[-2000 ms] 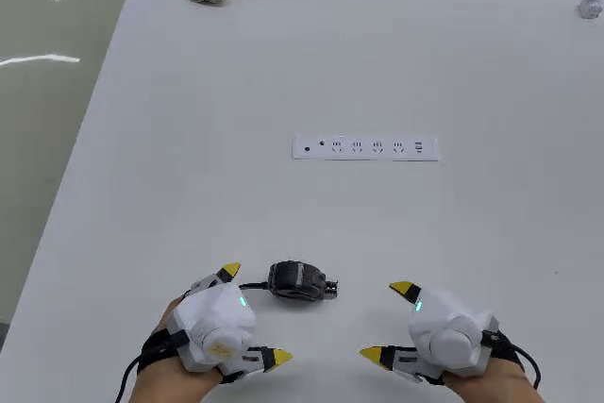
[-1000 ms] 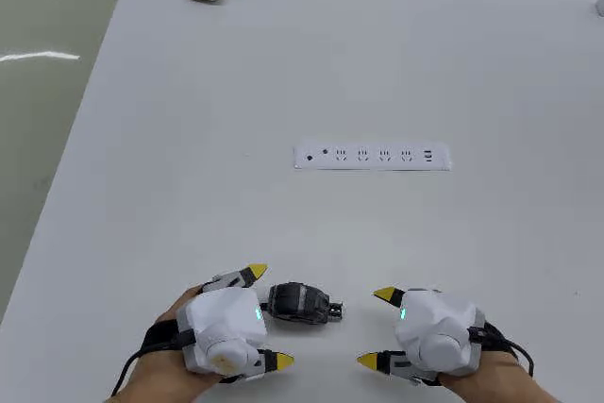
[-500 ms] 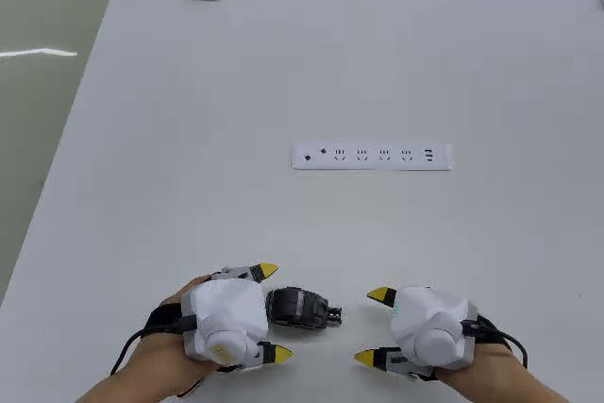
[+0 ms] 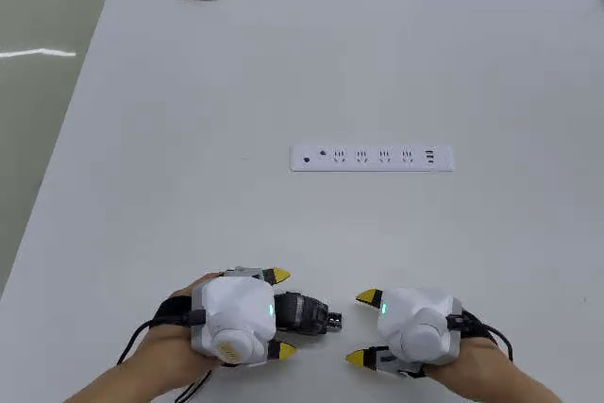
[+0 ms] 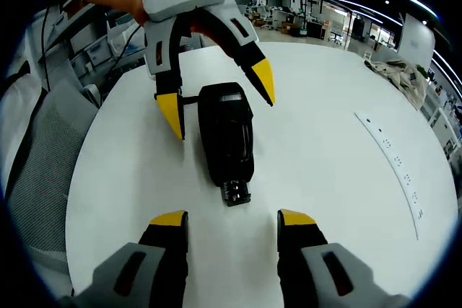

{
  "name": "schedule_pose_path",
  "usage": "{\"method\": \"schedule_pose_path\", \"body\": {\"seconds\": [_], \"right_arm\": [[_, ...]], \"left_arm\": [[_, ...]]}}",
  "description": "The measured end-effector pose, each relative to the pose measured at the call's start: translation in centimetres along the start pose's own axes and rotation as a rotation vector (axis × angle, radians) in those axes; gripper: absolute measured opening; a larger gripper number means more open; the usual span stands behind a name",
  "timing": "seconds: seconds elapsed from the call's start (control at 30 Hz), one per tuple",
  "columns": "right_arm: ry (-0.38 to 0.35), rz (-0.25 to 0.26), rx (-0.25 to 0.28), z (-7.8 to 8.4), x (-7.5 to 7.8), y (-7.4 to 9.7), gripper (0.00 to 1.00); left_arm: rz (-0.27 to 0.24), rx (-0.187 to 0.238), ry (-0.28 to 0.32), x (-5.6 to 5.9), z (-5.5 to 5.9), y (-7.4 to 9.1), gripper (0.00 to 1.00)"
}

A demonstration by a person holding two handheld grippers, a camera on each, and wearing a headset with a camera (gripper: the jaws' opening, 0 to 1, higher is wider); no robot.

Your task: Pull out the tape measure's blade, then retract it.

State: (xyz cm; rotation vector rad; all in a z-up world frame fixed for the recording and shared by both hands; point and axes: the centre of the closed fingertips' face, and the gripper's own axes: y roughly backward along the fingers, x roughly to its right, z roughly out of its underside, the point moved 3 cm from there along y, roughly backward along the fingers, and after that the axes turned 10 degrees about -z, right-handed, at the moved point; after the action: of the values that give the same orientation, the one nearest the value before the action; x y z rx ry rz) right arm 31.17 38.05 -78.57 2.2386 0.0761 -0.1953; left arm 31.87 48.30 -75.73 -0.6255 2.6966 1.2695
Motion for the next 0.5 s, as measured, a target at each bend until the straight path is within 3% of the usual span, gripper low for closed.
{"method": "schedule_pose_path", "body": {"seconds": [0.5], "right_arm": [[0.033,-0.032,-0.011,-0.2,0.4,-1.1,0.45]], "left_arm": [[0.039,-0.005,-0.038,0.4,-0.4,-0.8,0.51]]}}
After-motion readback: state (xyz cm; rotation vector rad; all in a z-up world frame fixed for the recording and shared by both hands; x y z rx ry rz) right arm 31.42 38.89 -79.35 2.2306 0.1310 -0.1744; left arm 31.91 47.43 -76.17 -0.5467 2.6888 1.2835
